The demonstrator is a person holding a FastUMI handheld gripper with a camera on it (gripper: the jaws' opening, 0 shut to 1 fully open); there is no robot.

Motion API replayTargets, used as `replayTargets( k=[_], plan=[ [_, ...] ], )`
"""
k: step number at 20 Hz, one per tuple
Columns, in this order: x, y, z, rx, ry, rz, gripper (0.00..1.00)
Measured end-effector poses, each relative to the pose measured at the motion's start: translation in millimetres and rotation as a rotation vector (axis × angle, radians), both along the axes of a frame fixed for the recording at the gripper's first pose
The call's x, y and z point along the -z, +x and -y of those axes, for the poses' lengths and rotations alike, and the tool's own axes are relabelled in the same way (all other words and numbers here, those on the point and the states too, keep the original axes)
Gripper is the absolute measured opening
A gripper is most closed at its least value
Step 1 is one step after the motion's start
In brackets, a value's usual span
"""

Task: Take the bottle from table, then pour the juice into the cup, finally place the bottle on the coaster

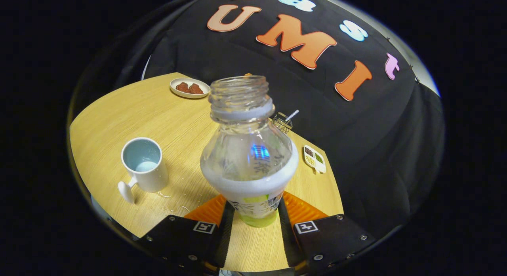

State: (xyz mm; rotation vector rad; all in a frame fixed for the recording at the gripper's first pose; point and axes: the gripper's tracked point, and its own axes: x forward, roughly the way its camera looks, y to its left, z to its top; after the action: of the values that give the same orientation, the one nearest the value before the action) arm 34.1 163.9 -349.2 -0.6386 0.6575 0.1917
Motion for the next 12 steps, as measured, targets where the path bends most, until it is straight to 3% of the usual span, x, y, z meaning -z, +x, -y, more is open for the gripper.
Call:
replayTargets(
  k=[4, 12],
  plan=[
    [6, 2, -14, -0.043, -0.095, -0.003, 0.58],
    [4, 11, -31, -0.189, -0.402, 0.059, 0.58]
  ],
)
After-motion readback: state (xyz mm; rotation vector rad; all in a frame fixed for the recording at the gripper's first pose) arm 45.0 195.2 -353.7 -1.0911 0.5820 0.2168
